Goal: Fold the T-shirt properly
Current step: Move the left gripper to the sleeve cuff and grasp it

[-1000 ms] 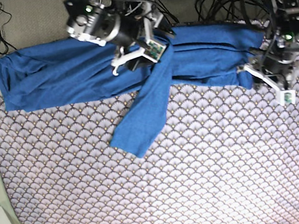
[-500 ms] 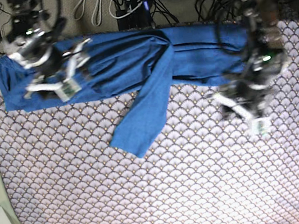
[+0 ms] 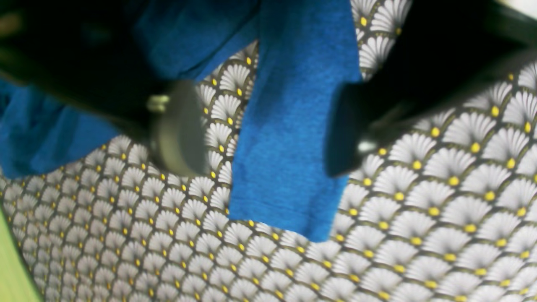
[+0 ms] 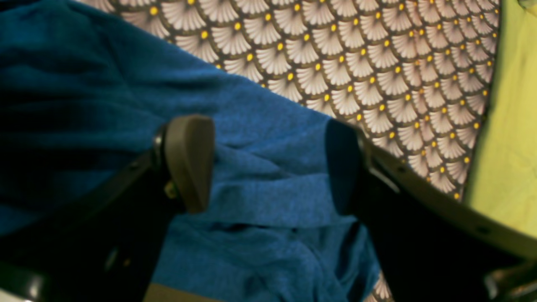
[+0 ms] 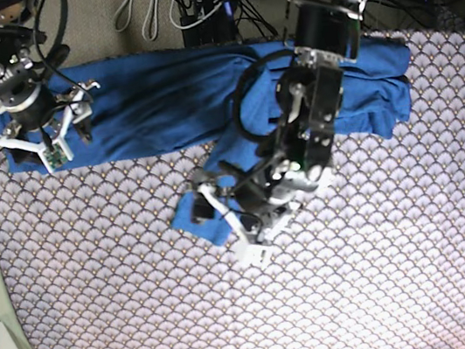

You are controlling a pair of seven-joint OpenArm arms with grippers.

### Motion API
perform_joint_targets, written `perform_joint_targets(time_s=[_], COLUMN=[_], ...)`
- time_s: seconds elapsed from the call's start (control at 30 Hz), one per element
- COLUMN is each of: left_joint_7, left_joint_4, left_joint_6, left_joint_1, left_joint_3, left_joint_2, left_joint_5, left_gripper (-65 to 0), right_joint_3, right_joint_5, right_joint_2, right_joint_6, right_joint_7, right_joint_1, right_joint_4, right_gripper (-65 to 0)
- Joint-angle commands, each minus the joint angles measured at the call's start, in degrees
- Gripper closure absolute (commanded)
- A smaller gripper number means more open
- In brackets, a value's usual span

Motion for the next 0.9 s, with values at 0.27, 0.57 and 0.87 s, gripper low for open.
perform_joint_targets(time_s=[0.27,0.57,0.87], left_joint_7=[-9.88,-20.17,-23.95], left_joint_4=[-14.59,-32.44,-35.34], left_joint_6=[0.04,1.8,9.71], left_joint_1=[-7.06,-12.42,-14.36], left_joint_3=[2.1,12.91,18.27], left_joint_2=[5.85,6.98,6.98], left_joint_5=[-0.11,-0.11,-0.54], left_gripper=[-65.0,-65.0,-65.0], right_joint_3=[0.06,0.06,0.06], right_joint_5=[0.61,0.61,0.61], right_joint_2=[0.31,0.31,0.23], right_joint_6=[-0.05,-0.05,-0.05], right_joint_7=[1.23,1.23,1.23], right_joint_1=[0.23,0.23,0.23], right_joint_4=[0.81,0.81,0.81], right_gripper=[-41.5,-41.5,-41.5])
